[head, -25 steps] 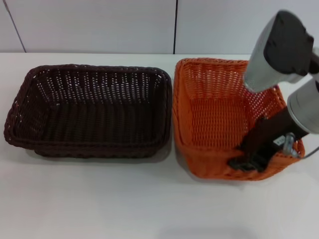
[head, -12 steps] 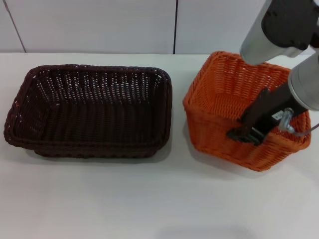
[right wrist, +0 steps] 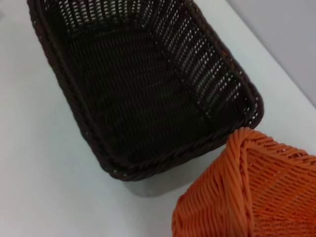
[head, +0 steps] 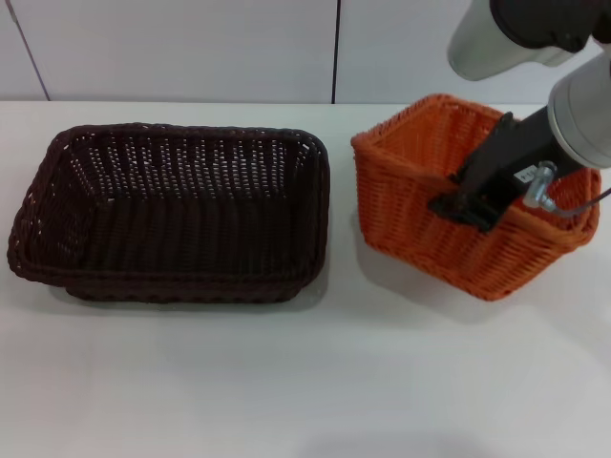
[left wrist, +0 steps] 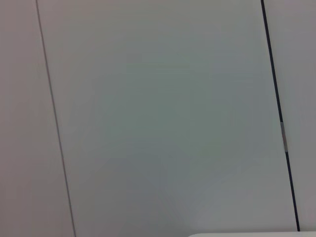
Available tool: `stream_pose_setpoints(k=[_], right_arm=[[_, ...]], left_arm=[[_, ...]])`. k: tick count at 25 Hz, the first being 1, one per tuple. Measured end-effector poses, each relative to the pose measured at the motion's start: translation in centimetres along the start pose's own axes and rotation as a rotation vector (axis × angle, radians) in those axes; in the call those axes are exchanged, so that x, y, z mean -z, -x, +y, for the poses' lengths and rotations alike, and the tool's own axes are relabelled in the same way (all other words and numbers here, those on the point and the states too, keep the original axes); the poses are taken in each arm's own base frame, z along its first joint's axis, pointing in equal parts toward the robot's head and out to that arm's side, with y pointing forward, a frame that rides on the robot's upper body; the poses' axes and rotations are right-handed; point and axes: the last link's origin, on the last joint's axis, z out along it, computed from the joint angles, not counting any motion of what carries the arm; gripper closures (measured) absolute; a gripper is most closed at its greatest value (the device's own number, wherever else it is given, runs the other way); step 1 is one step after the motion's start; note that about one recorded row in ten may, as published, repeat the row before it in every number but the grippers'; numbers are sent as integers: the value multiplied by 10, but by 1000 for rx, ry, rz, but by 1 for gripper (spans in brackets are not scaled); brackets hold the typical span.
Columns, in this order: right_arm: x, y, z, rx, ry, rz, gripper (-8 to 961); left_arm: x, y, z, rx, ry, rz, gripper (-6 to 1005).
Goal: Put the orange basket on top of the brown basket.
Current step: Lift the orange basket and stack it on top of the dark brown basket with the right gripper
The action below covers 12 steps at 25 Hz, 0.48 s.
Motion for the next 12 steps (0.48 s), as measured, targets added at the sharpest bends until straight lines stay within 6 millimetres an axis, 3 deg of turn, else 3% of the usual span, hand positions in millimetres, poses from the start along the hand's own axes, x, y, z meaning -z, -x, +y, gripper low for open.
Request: stream_pose_setpoints(k=[12], right_arm=[[10, 18, -3, 66, -116, 7, 778]], left_arm=[[2, 0, -2, -2, -7, 6, 220]])
